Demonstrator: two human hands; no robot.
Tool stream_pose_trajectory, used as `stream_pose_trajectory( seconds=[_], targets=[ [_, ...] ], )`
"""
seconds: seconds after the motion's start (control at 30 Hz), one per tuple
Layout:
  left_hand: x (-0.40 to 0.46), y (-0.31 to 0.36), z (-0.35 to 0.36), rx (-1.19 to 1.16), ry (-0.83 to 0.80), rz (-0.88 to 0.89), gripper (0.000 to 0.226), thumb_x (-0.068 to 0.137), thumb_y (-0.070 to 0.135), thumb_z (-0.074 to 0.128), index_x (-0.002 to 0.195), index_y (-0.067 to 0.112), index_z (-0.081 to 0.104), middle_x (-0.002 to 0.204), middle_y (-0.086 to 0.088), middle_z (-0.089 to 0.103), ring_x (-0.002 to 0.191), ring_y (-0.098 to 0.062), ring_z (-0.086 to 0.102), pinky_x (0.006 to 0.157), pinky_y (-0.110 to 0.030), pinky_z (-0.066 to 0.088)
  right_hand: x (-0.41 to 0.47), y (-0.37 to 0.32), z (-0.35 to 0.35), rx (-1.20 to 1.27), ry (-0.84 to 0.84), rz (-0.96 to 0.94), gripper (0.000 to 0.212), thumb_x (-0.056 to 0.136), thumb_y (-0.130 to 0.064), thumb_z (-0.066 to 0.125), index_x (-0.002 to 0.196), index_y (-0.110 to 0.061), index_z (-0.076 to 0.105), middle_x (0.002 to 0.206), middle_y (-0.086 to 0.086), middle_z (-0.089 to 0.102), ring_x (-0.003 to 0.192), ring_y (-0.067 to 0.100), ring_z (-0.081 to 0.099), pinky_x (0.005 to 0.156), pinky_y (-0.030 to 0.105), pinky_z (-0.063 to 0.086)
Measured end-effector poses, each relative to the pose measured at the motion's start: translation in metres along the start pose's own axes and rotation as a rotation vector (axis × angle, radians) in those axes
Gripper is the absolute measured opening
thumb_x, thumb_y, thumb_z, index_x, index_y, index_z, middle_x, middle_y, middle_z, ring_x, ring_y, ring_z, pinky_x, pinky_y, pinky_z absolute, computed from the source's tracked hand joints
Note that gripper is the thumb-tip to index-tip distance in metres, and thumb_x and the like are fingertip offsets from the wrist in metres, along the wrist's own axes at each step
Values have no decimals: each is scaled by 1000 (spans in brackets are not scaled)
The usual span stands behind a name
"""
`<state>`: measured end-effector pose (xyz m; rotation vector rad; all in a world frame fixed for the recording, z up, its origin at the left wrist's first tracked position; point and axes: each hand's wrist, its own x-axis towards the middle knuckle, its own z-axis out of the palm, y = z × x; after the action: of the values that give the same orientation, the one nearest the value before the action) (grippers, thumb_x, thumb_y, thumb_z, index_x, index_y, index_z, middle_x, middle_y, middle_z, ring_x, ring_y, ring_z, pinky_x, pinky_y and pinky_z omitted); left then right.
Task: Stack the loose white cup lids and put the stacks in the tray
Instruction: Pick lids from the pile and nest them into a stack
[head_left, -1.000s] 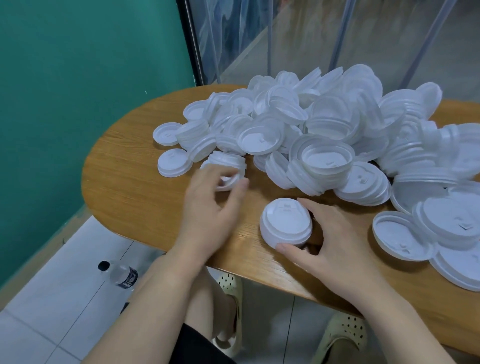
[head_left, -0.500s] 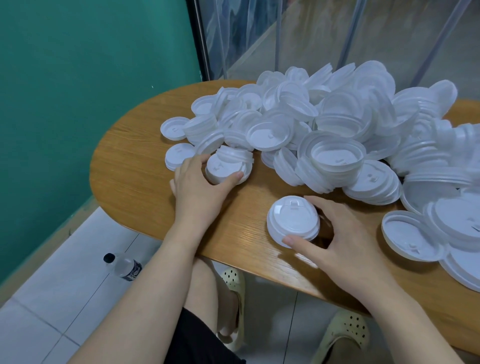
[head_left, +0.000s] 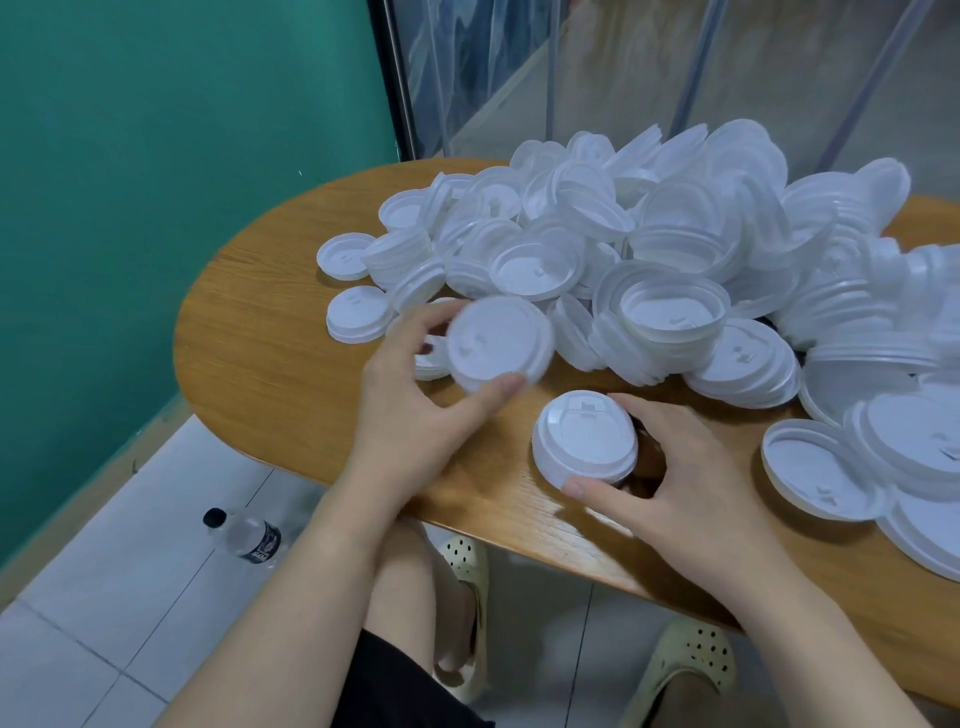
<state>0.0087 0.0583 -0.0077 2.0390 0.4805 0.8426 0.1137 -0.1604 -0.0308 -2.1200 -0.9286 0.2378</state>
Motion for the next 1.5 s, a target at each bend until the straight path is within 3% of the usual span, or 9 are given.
stream_pose_trajectory(
  seconds=[0.13, 0.23, 0.5, 0.67, 0.9, 1.03, 1.17, 1.33, 1.5],
  targets=[
    [-9, 9, 18, 34, -350, 35, 60, 69, 56, 81, 122, 32, 67, 118, 20, 68, 118, -6, 60, 97, -16, 41, 2, 2, 1, -12, -8, -3, 75, 68, -60, 84, 135, -46, 52, 123, -34, 52, 120, -12, 43, 94, 12, 35],
    [-12, 12, 27, 73, -462, 51, 58, 72, 50, 86, 123, 32, 67, 116, 20, 66, 118, -7, 59, 99, -25, 45, 2, 2, 2, -10, -2, -7, 79, 68, -63, 81, 139, -42, 54, 129, -27, 57, 122, -5, 47, 99, 24, 41],
    [-12, 9, 29, 77, -477, 28, 59, 71, 37, 93, 124, 27, 68, 113, 19, 66, 113, -5, 60, 93, -16, 43, 0, 5, 3, -4, -20, 48, 107, 62, -69, 82, 154, -40, 35, 135, -25, 48, 128, 1, 44, 106, 30, 37],
    [-12, 9, 32, 76, -493, 18, 59, 70, 40, 93, 123, 30, 68, 112, 19, 66, 113, -5, 60, 92, -13, 42, 0, 4, 2, -19, -18, 22, 97, 62, -68, 81, 146, -41, 43, 133, -22, 51, 124, -2, 44, 103, 26, 36],
    [-11, 6, 34, 21, -514, -22, 59, 68, 47, 92, 121, 30, 70, 109, 17, 66, 107, -7, 61, 89, -16, 45, 1, 1, 2, -7, -8, -18, 81, 64, -70, 79, 132, -57, 37, 122, -38, 47, 118, -9, 43, 100, 21, 34],
    [-4, 0, 26, 84, -290, 38, 48, 86, 60, 60, 113, 22, 72, 101, 16, 65, 98, -3, 59, 82, -13, 42, 1, -3, 1, 1, -14, -10, 70, 60, -75, 71, 122, -63, 40, 120, -41, 46, 116, -18, 40, 96, 5, 30],
    [19, -23, 16, 453, 119, 42, 42, 90, 49, 68, 118, 17, 67, 115, 2, 62, 109, -19, 53, 100, -31, 40, 1, -5, 0, -22, -16, -24, 68, 63, -73, 74, 120, -67, 38, 119, -45, 44, 118, -23, 36, 92, 2, 29],
    [43, -38, 19, 575, 33, -156, 86, 75, 75, 72, 141, 25, 52, 135, 6, 53, 129, -21, 40, 105, -30, 22, 1, -4, 1, -17, -17, -31, 64, 68, -63, 82, 117, -67, 41, 118, -44, 46, 118, -21, 39, 92, 0, 29],
    [44, -33, 21, 596, 84, -130, 61, 77, 75, 68, 115, 28, 63, 110, 13, 59, 116, -20, 46, 92, -29, 18, 2, 1, 3, -43, -14, -19, 84, 64, -74, 73, 139, -46, 47, 129, -25, 53, 120, -8, 43, 94, 8, 31]
  ],
)
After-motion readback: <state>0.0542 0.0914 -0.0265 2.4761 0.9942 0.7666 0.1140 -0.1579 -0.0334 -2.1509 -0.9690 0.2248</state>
